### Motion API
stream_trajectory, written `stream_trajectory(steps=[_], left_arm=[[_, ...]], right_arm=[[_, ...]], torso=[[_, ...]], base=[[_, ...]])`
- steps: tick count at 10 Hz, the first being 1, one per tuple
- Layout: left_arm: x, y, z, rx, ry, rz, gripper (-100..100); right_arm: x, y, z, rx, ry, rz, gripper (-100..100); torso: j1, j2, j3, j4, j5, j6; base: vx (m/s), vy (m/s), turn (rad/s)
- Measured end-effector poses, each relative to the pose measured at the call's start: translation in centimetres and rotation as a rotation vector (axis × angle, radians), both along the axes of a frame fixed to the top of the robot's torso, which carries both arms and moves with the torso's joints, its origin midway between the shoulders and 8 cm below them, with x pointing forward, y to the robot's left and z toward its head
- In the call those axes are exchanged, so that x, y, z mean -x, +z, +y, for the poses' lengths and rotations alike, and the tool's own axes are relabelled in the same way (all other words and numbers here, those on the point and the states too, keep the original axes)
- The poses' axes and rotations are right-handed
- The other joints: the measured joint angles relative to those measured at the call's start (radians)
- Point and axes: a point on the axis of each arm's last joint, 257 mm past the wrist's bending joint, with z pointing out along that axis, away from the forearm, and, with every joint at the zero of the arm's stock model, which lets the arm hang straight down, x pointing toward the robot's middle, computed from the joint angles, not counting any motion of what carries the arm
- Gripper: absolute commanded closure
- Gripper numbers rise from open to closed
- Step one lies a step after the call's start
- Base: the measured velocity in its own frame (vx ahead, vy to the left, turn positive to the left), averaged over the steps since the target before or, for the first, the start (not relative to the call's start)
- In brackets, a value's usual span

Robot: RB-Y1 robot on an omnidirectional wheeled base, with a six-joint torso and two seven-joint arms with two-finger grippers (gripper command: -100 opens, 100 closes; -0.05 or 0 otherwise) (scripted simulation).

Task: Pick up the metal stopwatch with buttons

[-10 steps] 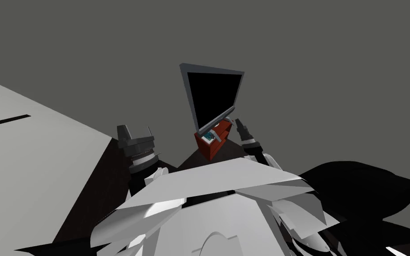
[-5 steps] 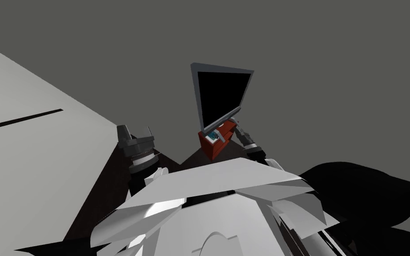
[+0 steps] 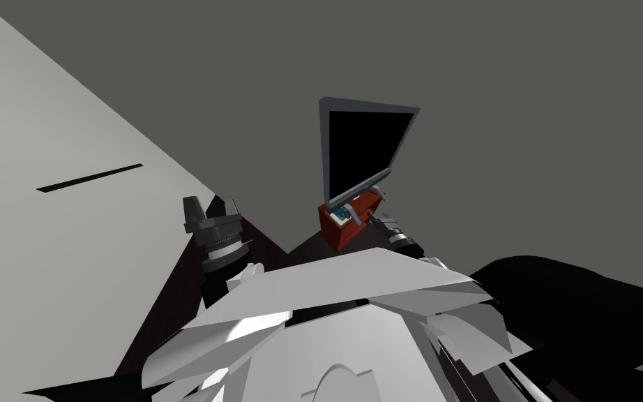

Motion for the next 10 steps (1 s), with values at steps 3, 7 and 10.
stream_trajectory(steps=[3,7,10], left_arm=[[0.0,0.0,0.0,0.0,0.0,0.0,0],[0.0,0.0,0.0,0.0,0.0,0.0,0],[0.0,0.0,0.0,0.0,0.0,0.0,0]], right_arm=[[3.1,-3.4,-1.8,0.152,-0.024,0.125,-100],[6.0,-8.1,-4.7,0.367,-0.04,0.298,-100],[8.5,-10.9,-6.5,0.516,-0.03,0.414,-100]], torso=[[0.0,0.0,0.0,0.0,0.0,0.0],[0.0,-0.002,-0.001,0.0,0.0,0.0],[-0.001,-0.002,-0.001,0.0,0.0,0.0]], base=[[0.01,0.037,0.114],[0.033,0.054,0.177],[0.039,0.035,0.099]])
